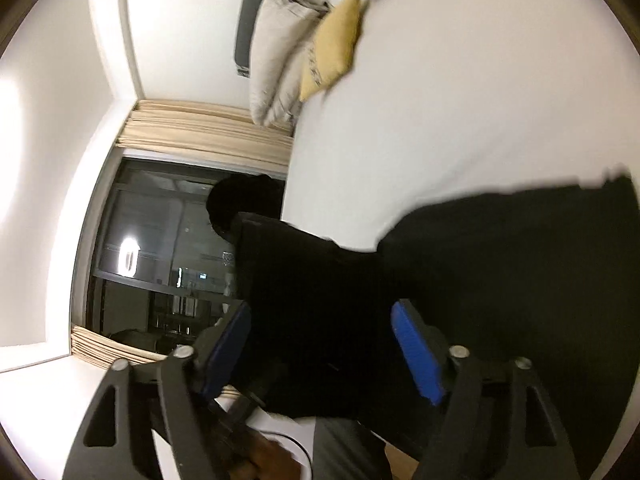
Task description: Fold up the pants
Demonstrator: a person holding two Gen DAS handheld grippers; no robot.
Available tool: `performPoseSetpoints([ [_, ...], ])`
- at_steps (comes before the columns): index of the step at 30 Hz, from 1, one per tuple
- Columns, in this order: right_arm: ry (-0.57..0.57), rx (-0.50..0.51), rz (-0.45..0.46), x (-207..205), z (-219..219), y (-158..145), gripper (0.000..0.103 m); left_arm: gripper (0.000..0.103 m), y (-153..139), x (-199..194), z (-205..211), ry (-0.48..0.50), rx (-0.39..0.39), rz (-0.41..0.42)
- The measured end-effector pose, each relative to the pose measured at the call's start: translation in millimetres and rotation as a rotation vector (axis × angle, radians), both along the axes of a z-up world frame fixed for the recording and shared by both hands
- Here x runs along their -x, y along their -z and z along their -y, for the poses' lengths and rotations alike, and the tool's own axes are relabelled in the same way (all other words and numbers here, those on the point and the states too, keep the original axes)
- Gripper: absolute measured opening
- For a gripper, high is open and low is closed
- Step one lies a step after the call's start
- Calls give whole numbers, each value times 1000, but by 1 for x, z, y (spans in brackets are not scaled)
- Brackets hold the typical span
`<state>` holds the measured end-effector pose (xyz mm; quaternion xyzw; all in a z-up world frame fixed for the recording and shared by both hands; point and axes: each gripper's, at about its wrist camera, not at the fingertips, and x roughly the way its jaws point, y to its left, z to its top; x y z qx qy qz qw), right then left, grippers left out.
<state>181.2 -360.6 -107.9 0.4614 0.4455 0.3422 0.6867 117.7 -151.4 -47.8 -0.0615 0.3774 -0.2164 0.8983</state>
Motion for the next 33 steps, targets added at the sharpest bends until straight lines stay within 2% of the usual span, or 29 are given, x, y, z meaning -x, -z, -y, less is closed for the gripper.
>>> performPoseSetpoints([
  [3, -32, 33, -8, -6, -1, -7, 89, 13, 19, 1, 32, 46, -45, -16],
  [8, -109, 103, -44, -23, -16, 2, 89, 13, 41, 20, 73, 130, -151, 2],
  [10, -126, 142, -40, -28, -21, 5, 81, 13, 50, 33, 85, 156, -206, 11],
  [11, -133, 188, -28, -29, -23, 6, 65, 13, 53, 34, 91, 158, -239, 19],
  [12, -151, 253, -9, -29, -24, 5, 40, 13, 56, 32, 96, 157, -256, 23],
  [14, -150, 296, 0, -25, -12, 7, 20, 14, 63, 34, 99, 163, -272, 19],
  [15, -137, 301, -6, -23, -2, 10, 15, 14, 66, 31, 104, 173, -275, 20],
  [18, -88, 308, -17, -16, 28, 16, 13, 14, 67, 45, 131, 219, -297, 38],
  [25, 19, 318, 2, 11, 88, 18, 12, 14, 76, 44, 190, 320, -326, 58],
  [30, 49, 339, -41, 5, 99, 44, 12, 17, 121, 15, 223, 341, -374, -21],
  [33, 62, 317, -89, 1, 104, 70, 14, 28, 138, 7, 227, 347, -357, -50],
])
